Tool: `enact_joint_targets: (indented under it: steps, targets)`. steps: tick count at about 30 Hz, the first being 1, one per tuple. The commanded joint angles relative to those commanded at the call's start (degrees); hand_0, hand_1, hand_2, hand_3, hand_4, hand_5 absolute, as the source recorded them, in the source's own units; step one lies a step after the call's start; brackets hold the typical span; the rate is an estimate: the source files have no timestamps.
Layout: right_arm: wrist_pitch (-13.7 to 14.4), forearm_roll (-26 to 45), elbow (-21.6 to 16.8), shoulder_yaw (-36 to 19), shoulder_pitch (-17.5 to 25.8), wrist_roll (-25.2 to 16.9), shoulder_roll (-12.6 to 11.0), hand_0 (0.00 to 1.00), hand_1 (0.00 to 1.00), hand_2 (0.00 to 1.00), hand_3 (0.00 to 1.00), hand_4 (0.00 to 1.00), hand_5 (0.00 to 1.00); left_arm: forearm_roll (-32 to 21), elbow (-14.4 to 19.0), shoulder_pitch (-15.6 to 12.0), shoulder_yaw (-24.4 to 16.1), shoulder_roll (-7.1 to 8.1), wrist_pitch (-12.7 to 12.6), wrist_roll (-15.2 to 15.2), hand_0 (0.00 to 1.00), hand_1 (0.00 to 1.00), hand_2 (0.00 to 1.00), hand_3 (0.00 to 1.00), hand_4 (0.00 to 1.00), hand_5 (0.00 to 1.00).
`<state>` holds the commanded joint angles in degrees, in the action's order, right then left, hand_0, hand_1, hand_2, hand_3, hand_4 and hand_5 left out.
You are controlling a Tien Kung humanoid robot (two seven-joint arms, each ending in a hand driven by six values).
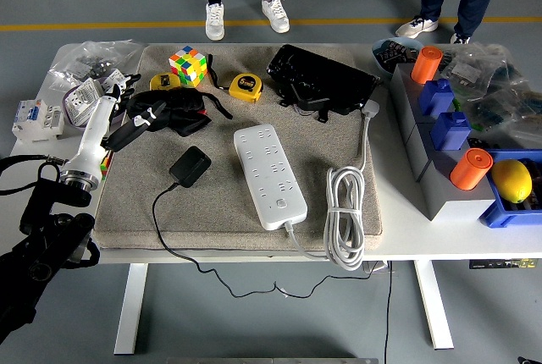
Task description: Put the plug near the board,insert it into the board,press the button,pull the plug out
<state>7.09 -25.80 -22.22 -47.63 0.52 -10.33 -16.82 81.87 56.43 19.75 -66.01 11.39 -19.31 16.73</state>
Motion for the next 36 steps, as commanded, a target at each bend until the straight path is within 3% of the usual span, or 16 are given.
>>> enact_joint_targets:
  steps: [3, 19, 36]
  targets:
    - [0.0, 0.0, 0.0, 0.1, -0.1, 0.3, 0.0, 0.599, 0.59, 0.545, 0.548, 0.792, 0.247, -0.4, 0.1, -0.4, -0.6, 0.04, 0.2, -0.2, 0.786, 0.788, 0.845, 0.842, 0.998, 0.69]
    - [-0.4, -0.3, 0.3, 1.3, 0.3, 1.9, 0.4, 0.605, 0.596, 0.552, 0.553, 0.792, 0.267, -1.5, -1.0, -1.5, -2.3, 1.23, 0.7, -1.3, 0.784, 0.772, 0.825, 0.824, 0.998, 0.674]
    - [0.0, 0.5, 1.1, 1.3, 2.7, 3.3, 1.7, 0.605, 0.6, 0.553, 0.554, 0.797, 0.29, -0.7, 0.3, -7.2, -2.2, 1.93, 2.2, -2.9, 0.775, 0.755, 0.811, 0.806, 0.998, 0.663]
